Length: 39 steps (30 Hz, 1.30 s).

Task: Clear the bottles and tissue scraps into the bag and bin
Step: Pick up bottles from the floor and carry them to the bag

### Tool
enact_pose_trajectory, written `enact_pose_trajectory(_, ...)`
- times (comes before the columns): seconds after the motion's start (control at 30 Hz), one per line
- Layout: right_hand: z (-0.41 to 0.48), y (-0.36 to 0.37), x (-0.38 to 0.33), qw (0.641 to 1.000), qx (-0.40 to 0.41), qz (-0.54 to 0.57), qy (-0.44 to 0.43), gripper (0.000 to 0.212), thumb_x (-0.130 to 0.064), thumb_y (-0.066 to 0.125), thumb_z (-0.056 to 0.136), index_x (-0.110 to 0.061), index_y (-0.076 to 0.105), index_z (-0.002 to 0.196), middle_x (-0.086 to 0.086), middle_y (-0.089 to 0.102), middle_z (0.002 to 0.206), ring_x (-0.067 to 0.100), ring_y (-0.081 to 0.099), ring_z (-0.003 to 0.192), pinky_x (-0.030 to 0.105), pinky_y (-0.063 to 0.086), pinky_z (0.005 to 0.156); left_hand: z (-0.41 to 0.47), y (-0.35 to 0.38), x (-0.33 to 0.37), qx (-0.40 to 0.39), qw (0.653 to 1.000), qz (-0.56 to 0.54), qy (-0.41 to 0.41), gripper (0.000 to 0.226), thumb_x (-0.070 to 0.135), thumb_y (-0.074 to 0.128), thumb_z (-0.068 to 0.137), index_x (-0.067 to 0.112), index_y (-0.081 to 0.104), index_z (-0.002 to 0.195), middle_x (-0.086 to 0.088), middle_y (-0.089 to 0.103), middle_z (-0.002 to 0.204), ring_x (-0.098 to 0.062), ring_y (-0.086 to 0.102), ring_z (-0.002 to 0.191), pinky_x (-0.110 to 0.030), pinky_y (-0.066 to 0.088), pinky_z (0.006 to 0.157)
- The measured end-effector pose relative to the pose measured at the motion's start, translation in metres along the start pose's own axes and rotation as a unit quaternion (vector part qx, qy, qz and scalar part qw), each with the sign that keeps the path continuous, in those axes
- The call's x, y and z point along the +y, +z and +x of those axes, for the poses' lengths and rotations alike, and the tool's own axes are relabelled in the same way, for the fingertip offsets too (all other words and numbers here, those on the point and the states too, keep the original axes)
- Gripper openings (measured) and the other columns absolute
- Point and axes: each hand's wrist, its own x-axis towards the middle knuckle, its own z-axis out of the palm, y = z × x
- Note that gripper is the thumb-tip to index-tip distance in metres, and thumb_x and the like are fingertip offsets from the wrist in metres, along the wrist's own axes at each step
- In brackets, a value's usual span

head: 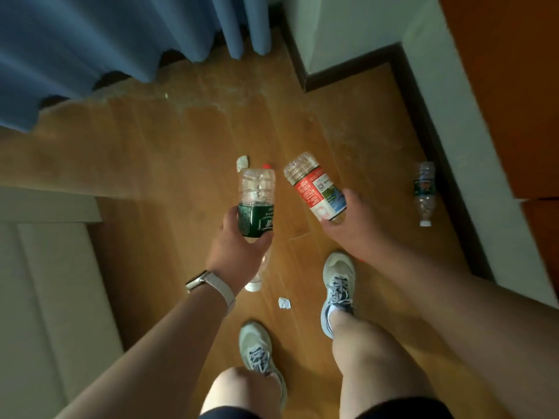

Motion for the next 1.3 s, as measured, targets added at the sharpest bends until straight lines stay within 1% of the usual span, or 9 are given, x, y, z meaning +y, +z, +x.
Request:
enact_pose_trajectory(0.13, -0.062, -0.058, -0.048, 1.0, 0.012, 0.018, -0.003, 0.061, -0.064, 0.059, 0.053, -0.035, 0.048, 0.106, -0.006, 0.06, 0.098, 0.015, 0.064, 0.083, 0.044, 0.057, 0.075, -0.052, -0.071, 0.04, 0.021, 1.0, -0.015, 0.007, 0.071, 0.044, 0.072, 0.079, 0.028, 0.037, 0.139, 0.006, 0.061, 0.116, -0.013, 0.059, 0.095, -0.028, 0.045, 0.076)
enact_pose_trajectory(0.3, -0.139, -0.123, -0.103, 1.0, 0.015, 0.011, -0.013, 0.051, -0.039, 0.075, 0.073, -0.027, 0.05, 0.117, -0.003, 0.062, 0.107, 0.015, 0.062, 0.084, 0.031, 0.049, 0.072, -0.11, -0.15, 0.079, 0.04, 0.998, -0.037, 0.018, 0.07, 0.044, 0.073, 0.078, 0.03, 0.038, 0.136, 0.009, 0.061, 0.117, -0.014, 0.062, 0.101, -0.035, 0.052, 0.084)
enact_pose_trajectory(0.4, -0.176, -0.15, -0.125, 0.999, 0.029, -0.035, -0.027, 0.053, -0.048, 0.07, 0.076, -0.031, 0.047, 0.121, -0.009, 0.061, 0.106, 0.011, 0.058, 0.082, 0.029, 0.042, 0.068, -0.136, -0.191, 0.098, 0.052, 0.996, -0.056, 0.034, 0.069, 0.043, 0.073, 0.078, 0.029, 0.039, 0.136, 0.012, 0.061, 0.112, -0.011, 0.063, 0.097, -0.03, 0.051, 0.079)
enact_pose_trajectory(0.57, -0.234, -0.179, -0.161, 0.995, 0.084, -0.04, -0.045, 0.061, -0.059, 0.068, 0.07, -0.035, 0.045, 0.121, -0.008, 0.06, 0.109, 0.014, 0.061, 0.091, 0.042, 0.055, 0.078, -0.169, -0.243, 0.116, 0.055, 0.992, -0.082, 0.081, 0.066, 0.04, 0.073, 0.08, 0.028, 0.039, 0.135, 0.014, 0.061, 0.112, -0.009, 0.063, 0.096, -0.024, 0.049, 0.075)
enact_pose_trajectory(0.7, -0.285, -0.187, -0.186, 0.989, 0.129, -0.007, -0.065, 0.062, -0.061, 0.066, 0.07, -0.038, 0.042, 0.122, -0.013, 0.058, 0.11, 0.008, 0.061, 0.093, 0.041, 0.056, 0.079, -0.192, -0.28, 0.118, 0.052, 0.986, -0.093, 0.132, 0.069, 0.04, 0.072, 0.08, 0.03, 0.036, 0.138, 0.012, 0.061, 0.12, -0.01, 0.062, 0.101, -0.029, 0.052, 0.083)
enact_pose_trajectory(0.77, -0.313, -0.189, -0.199, 0.985, 0.155, 0.005, -0.069, 0.057, -0.058, 0.068, 0.072, -0.041, 0.041, 0.119, -0.015, 0.056, 0.11, 0.006, 0.06, 0.093, 0.04, 0.056, 0.08, -0.205, -0.296, 0.118, 0.044, 0.981, -0.099, 0.159, 0.069, 0.04, 0.072, 0.081, 0.03, 0.036, 0.138, 0.013, 0.06, 0.119, -0.009, 0.062, 0.1, -0.024, 0.049, 0.078)
enact_pose_trajectory(0.83, -0.34, -0.189, -0.209, 0.981, 0.18, 0.021, -0.065, 0.054, -0.056, 0.069, 0.074, -0.043, 0.039, 0.117, -0.017, 0.055, 0.11, 0.006, 0.059, 0.095, 0.039, 0.056, 0.081, -0.219, -0.31, 0.119, 0.035, 0.978, -0.09, 0.183, 0.066, 0.04, 0.072, 0.081, 0.032, 0.038, 0.136, 0.013, 0.061, 0.118, -0.008, 0.062, 0.097, -0.021, 0.046, 0.072)
enact_pose_trajectory(1.23, -0.48, -0.21, -0.204, 0.956, 0.281, 0.075, -0.032, 0.049, -0.049, 0.072, 0.079, -0.045, 0.038, 0.114, -0.021, 0.055, 0.11, 0.0, 0.058, 0.089, 0.025, 0.052, 0.076, -0.298, -0.323, 0.155, -0.024, 0.95, -0.066, 0.305, 0.069, 0.04, 0.072, 0.08, 0.031, 0.037, 0.139, 0.013, 0.061, 0.118, -0.01, 0.062, 0.099, -0.023, 0.047, 0.075)
enact_pose_trajectory(1.3, -0.499, -0.215, -0.193, 0.948, 0.304, 0.089, -0.013, 0.047, -0.049, 0.071, 0.078, -0.046, 0.038, 0.111, -0.021, 0.057, 0.108, 0.001, 0.06, 0.088, 0.029, 0.055, 0.075, -0.311, -0.315, 0.162, -0.04, 0.945, -0.062, 0.32, 0.07, 0.04, 0.072, 0.08, 0.03, 0.036, 0.14, 0.014, 0.06, 0.119, -0.01, 0.061, 0.1, -0.024, 0.047, 0.076)
